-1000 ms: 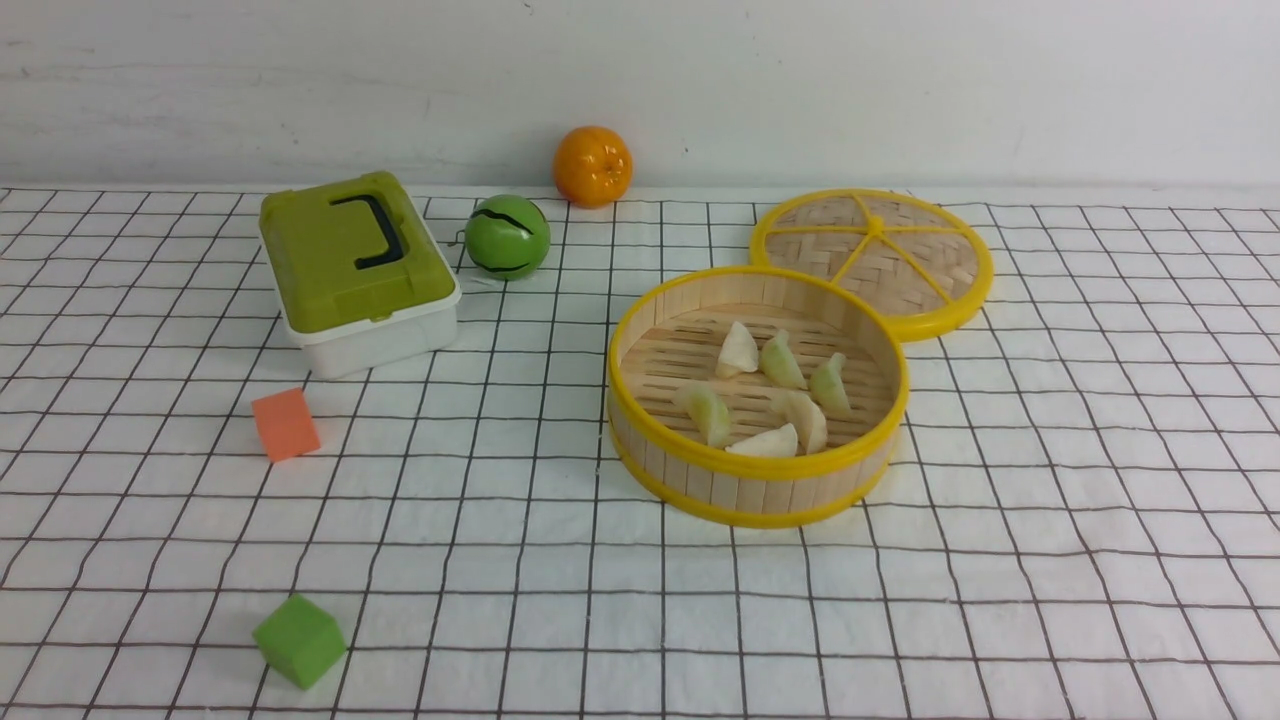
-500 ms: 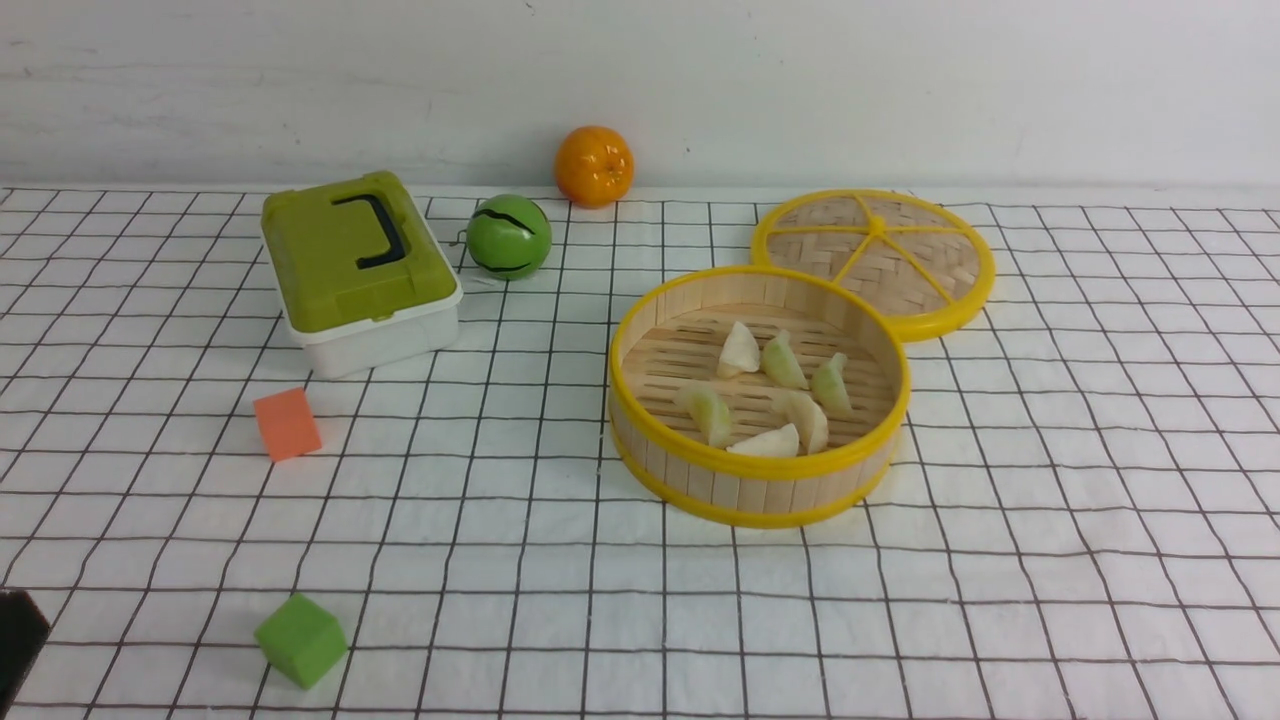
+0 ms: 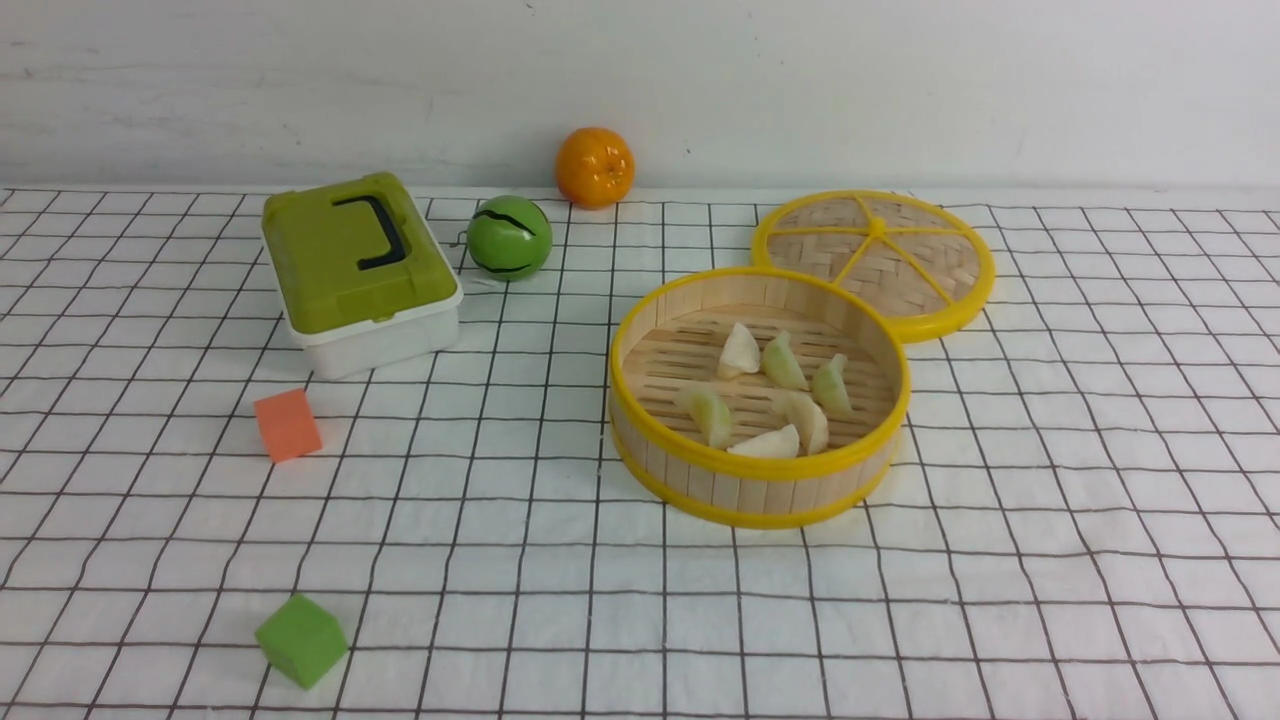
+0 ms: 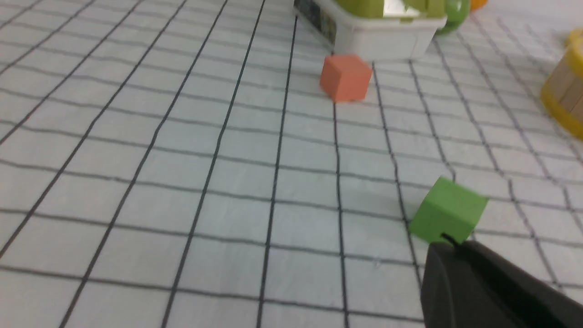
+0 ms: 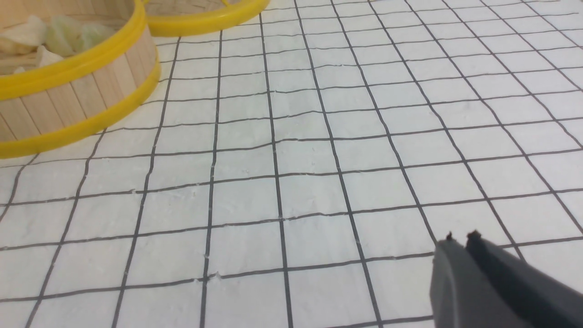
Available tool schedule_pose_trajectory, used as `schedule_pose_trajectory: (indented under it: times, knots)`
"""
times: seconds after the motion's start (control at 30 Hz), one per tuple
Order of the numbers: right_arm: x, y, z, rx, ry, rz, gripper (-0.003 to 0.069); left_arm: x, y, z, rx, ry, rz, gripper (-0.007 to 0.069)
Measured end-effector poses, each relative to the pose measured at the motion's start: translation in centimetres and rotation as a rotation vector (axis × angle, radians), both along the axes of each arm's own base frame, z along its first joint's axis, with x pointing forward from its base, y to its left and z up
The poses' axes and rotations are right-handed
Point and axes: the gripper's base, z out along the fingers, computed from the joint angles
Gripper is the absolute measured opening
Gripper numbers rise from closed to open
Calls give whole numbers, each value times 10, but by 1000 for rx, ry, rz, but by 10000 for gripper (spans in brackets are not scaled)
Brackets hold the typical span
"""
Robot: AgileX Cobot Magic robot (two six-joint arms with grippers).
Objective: Put the dumplings into the steamer on the table with the white tablecloth.
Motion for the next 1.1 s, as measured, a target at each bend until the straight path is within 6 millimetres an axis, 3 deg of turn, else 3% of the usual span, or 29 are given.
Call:
schedule_pose_trajectory:
  times: [1.1]
  knots:
    - [0, 0, 0, -3, 0, 0, 71, 0, 4, 1, 5, -16, 66, -12]
